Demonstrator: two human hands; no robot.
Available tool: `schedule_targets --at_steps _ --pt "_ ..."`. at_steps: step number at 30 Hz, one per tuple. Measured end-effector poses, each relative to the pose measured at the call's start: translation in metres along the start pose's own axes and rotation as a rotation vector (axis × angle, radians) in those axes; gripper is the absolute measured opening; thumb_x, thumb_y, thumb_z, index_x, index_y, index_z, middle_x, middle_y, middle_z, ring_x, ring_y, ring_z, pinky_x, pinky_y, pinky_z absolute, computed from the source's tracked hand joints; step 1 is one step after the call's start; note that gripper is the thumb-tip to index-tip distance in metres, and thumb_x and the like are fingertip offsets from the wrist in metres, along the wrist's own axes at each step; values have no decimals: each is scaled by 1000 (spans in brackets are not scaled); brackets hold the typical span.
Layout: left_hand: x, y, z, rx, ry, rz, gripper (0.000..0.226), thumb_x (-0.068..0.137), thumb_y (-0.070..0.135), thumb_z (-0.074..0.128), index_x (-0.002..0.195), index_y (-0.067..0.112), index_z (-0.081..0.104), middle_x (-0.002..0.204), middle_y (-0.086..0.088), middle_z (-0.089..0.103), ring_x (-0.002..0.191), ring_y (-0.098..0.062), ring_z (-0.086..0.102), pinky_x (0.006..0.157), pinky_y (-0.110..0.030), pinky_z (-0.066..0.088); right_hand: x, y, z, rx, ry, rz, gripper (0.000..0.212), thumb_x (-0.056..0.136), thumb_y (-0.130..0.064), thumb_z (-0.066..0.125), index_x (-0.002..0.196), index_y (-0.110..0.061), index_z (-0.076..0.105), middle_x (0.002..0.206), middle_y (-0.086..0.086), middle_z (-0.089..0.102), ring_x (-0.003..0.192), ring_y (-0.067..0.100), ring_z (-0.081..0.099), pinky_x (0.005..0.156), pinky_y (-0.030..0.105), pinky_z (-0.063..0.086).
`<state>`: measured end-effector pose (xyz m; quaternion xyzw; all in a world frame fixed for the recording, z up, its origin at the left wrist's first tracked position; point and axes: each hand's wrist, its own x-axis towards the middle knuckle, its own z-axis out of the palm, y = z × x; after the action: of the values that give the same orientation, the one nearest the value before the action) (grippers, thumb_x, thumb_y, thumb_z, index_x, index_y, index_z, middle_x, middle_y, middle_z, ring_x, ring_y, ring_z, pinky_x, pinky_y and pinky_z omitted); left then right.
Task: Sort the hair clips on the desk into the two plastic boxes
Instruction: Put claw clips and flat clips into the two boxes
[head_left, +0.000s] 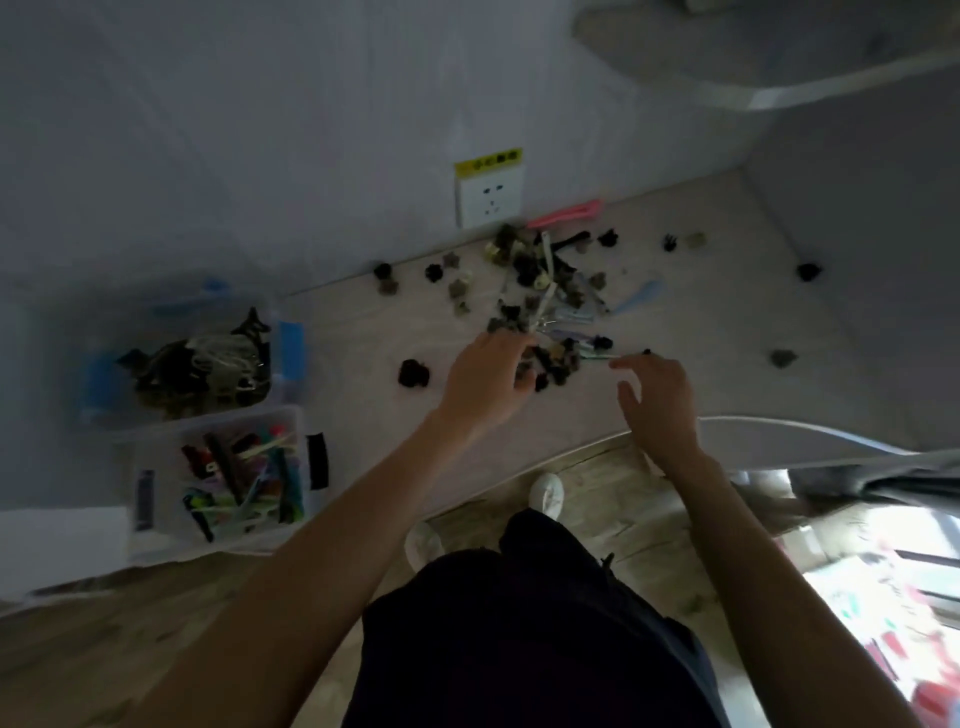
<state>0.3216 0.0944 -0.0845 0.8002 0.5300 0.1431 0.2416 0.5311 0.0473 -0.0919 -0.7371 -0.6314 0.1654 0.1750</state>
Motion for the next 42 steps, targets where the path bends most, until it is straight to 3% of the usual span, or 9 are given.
schedule_targets --at_steps 8,12,19,24,28,32,35,38,42 --pt "82 12 32 214 21 -135 42 93 30 50 129 9 44 123 -15 53 112 -33 48 90 -37 41 52 16 18 -299 -246 -198 32 88 -17 54 120 -18 57 118 11 57 107 31 50 89 38 36" --pt "99 12 40 239 -23 -246 41 91 30 54 127 11 46 130 -16 46 110 -36 51 85 -42 45 67 16 18 -417 -220 -267 17 74 -20 73 88 -18 65 82 9 62 77 30 58 69 35 44" --pt "89 4 38 316 -3 -355 33 92 24 54 124 19 52 117 -10 57 103 -30 56 84 -38 45 94 58 -12 23 -164 -286 14 89 -14 54 96 -4 63 98 18 60 92 32 53 78 40 42" --pt "74 -3 27 312 43 -414 29 91 21 53 120 16 55 111 -11 58 100 -31 57 84 -37 41 133 75 -23 -150 -218 -426 13 85 -4 57 94 5 60 97 23 62 93 36 56 77 41 43" --pt "67 -5 26 264 80 -414 28 93 26 49 117 16 59 108 -10 62 94 -30 60 82 -36 41 145 73 -11 -218 -307 -478 7 85 -4 54 86 2 59 89 23 60 85 34 56 72 38 38" --pt "61 2 20 84 275 -343 25 95 26 50 110 11 63 93 -11 68 81 -27 62 72 -34 45 147 76 -9 -171 -291 -450 8 87 -5 54 91 -1 59 91 17 62 86 30 54 71 31 30" --pt "64 16 15 -21 362 -258 23 96 27 48 102 9 61 77 -6 60 68 -23 56 58 -31 38 148 81 -7 -173 -303 -515 12 86 -6 56 96 -3 63 92 16 65 86 32 57 76 36 38" --pt "73 24 10 -120 430 -214 24 97 27 44 106 9 59 84 -6 65 73 -21 60 61 -32 44 149 83 -7 -202 -320 -522 18 90 -8 53 104 -1 63 99 20 63 90 35 57 80 40 41" --pt "79 20 15 96 247 -125 22 97 16 42 107 3 55 92 -14 60 80 -28 55 65 -34 41 150 74 -10 -148 -304 -449 24 95 -5 44 114 3 56 110 24 54 91 36 55 77 40 44"
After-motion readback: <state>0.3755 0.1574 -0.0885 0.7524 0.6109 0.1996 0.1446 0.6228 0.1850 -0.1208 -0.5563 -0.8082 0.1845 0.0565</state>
